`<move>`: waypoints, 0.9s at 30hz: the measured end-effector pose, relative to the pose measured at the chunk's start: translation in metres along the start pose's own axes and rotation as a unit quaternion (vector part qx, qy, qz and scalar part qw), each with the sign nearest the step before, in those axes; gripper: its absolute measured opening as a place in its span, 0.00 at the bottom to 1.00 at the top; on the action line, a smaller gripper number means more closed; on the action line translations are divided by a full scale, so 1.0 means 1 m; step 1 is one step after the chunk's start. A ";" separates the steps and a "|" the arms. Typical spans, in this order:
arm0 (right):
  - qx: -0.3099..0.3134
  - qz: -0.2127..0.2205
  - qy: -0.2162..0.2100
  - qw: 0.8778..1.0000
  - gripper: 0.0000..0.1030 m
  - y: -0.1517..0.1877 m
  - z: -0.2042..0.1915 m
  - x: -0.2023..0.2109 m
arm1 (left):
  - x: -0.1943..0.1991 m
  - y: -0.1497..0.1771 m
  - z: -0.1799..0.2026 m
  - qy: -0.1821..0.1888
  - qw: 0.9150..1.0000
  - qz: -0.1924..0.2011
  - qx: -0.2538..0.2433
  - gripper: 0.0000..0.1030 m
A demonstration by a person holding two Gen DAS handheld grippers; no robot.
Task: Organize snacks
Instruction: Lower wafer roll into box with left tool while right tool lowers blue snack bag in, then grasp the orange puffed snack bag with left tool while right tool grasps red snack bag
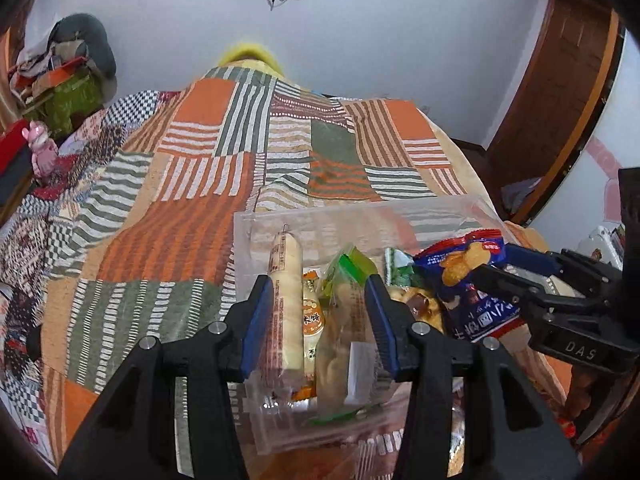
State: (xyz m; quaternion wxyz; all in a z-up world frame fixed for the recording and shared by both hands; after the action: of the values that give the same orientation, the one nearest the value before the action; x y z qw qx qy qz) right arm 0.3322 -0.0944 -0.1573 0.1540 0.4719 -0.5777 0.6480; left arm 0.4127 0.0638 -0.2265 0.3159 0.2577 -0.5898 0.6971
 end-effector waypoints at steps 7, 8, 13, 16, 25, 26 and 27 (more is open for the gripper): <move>0.005 0.030 0.003 1.000 0.64 -0.005 0.001 0.032 | 0.035 0.000 0.003 -0.004 1.000 0.023 -0.017 0.59; 0.004 0.033 0.002 0.999 0.65 -0.005 0.000 0.035 | 0.042 0.001 0.002 0.000 1.000 0.025 -0.014 0.60; 0.003 0.041 -0.011 0.999 0.72 0.006 -0.005 0.053 | 0.060 0.013 -0.003 0.002 1.000 0.023 -0.011 0.66; 0.011 0.033 -0.015 0.999 0.74 0.020 -0.009 0.057 | 0.066 0.028 -0.010 -0.009 1.000 0.017 -0.016 0.70; 0.020 -0.001 -0.040 0.999 0.82 0.063 -0.027 0.053 | 0.055 0.092 -0.015 -0.016 0.999 -0.039 -0.032 0.73; 0.018 -0.004 -0.043 0.999 0.83 0.067 -0.028 0.053 | 0.052 0.100 -0.013 -0.010 0.998 -0.046 -0.030 0.75; 0.016 -0.010 -0.048 0.999 0.83 0.072 -0.030 0.050 | 0.050 0.105 -0.012 -0.007 0.998 -0.049 -0.029 0.78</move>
State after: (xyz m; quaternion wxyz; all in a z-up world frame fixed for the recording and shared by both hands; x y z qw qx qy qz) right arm 0.2404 -0.1057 -0.1577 0.1250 0.5102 -0.5692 0.6325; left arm 0.3011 0.0711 -0.2610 0.3529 0.2822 -0.5982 0.6618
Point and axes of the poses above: each gripper's, at about its wrist camera, not at the fingertips, and x roughly against the way its jaws point, z to its right, y to its underside, the point moved 10 cm from there along -x, roughly the way its jaws point, and after that the axes turned 1 degree about y, right-handed, at the moved point
